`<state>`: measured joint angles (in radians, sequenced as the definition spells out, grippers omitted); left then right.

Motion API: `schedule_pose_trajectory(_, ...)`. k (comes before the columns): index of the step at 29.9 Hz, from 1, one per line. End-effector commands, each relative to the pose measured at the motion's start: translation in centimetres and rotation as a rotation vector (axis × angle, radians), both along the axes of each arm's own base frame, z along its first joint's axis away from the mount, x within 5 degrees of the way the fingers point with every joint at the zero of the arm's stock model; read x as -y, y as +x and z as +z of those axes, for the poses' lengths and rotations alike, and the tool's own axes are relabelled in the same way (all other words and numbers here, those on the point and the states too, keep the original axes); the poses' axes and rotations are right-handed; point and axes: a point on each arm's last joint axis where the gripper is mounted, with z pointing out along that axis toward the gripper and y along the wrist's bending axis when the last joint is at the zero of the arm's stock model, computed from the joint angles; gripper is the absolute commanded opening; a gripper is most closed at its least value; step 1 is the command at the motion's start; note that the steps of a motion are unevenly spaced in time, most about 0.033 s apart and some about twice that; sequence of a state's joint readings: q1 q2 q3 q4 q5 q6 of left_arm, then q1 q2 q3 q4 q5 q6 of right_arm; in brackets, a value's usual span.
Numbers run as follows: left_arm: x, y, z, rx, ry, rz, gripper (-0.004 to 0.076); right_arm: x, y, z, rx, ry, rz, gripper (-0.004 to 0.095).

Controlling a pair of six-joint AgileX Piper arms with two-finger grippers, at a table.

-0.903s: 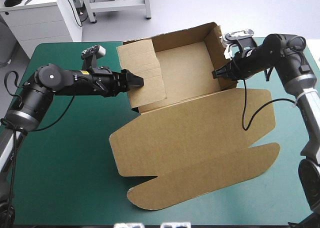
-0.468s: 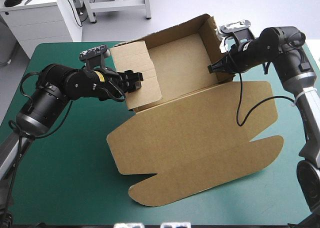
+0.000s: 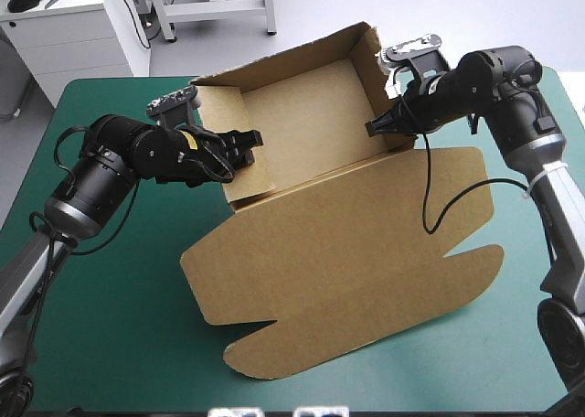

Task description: Fold the box

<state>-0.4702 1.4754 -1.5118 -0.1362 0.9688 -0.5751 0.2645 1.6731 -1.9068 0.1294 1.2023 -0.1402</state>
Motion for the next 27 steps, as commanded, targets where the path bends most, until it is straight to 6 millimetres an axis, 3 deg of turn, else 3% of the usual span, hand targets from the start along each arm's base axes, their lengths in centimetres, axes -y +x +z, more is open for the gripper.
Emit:
schedule_pose_trajectory(1, 0.2, -0.6, 2.3, 0.08, -0.099, 0.002, 0.0414, -0.4, -1.5, 3.1, 0.118, 0.07, 0.007, -0.0016)
schedule_pose_trajectory(4, 0.2, -0.7, 2.3, 0.078, -0.098, 0.001, 0.0325, -0.6, -1.6, 3.0, 0.119, 0.063, 0.011, -0.0016)
schedule_pose_trajectory(7, 0.1, -0.6, 2.3, 0.088, -0.076, 0.004, 0.0043, -0.6, -1.6, 3.0, 0.113, 0.07, 0.008, -0.0016)
schedule_pose_trajectory(8, 0.0, -0.6, 2.3, 0.091, -0.063, 0.005, -0.0004, -0.6, -1.6, 3.0, 0.11, 0.065, 0.007, -0.0016)
schedule_pose_trajectory(19, -0.4, -0.1, 2.2, 0.061, 0.053, 0.002, -0.0008, -0.2, -1.8, 2.7, 0.065, 0.038, -0.023, -0.0016)
schedule_pose_trajectory(27, 0.5, 2.9, 2.8, -0.025, 0.243, -0.078, -0.0008, 0.0, -0.6, 0.8, -0.024, 0.012, -0.125, -0.0016)
